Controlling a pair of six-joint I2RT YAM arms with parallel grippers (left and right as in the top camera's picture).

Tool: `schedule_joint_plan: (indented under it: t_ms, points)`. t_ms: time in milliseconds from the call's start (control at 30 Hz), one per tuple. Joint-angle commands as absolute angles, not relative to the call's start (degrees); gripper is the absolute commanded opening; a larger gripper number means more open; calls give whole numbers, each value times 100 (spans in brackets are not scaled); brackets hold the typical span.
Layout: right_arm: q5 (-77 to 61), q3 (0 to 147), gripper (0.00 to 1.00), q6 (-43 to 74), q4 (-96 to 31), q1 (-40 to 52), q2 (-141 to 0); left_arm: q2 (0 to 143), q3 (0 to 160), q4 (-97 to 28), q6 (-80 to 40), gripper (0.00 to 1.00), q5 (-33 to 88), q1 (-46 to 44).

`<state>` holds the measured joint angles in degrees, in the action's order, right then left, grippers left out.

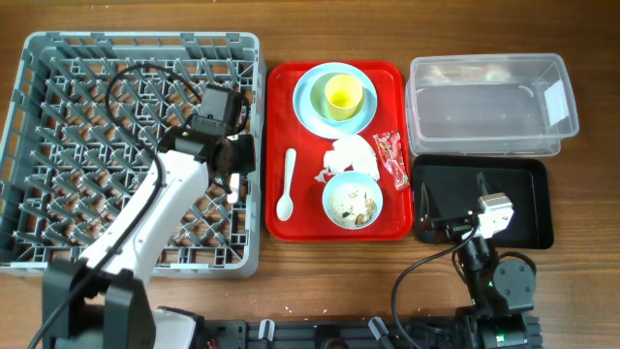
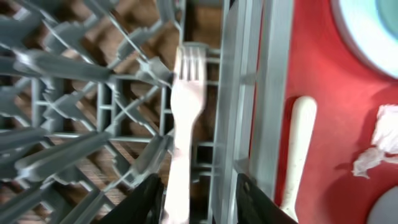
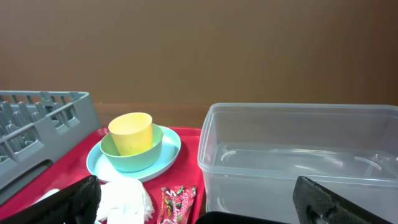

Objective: Sort waste into correct bins and load items into the dishwasher rack
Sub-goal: 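Carry the white fork with the left gripper into the dish rack, then return the left gripper to the tray and grasp the white spoon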

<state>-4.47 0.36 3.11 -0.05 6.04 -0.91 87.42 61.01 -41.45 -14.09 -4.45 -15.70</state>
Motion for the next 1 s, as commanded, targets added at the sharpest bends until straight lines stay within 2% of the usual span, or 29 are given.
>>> schedule_joint_plan:
  t_ms: [0,167,333,467,533,667,833,967]
  points:
    - [-436,30,100,303,12,576,-97,8134,6357,-4143,-1415,33,-663,-1573]
    - [-436,30,100,303,12,576,-97,7585,6357,-4563,-1970,23,97,-1955]
    - [-438,30,100,303,12,576,-97,7776,6215,-4681,-2309,18,102,-2827]
    - [-438,30,100,303,12,576,-97,8167,5988,-4403,-2871,18,-198,-3267]
    - [-438,30,100,303,12,576,-97,8486,5931,-4289,-3223,22,-386,-3435]
    - [-436,30,100,303,12,576,-97,9177,5920,-3900,-3267,24,-508,-3662]
    - [-438,30,100,303,12,576,-97,9826,5920,-3763,-3271,24,-1293,-3688]
    - [-438,30,100,305,12,576,-97,10132,5918,-3680,-3269,25,-1313,-3686]
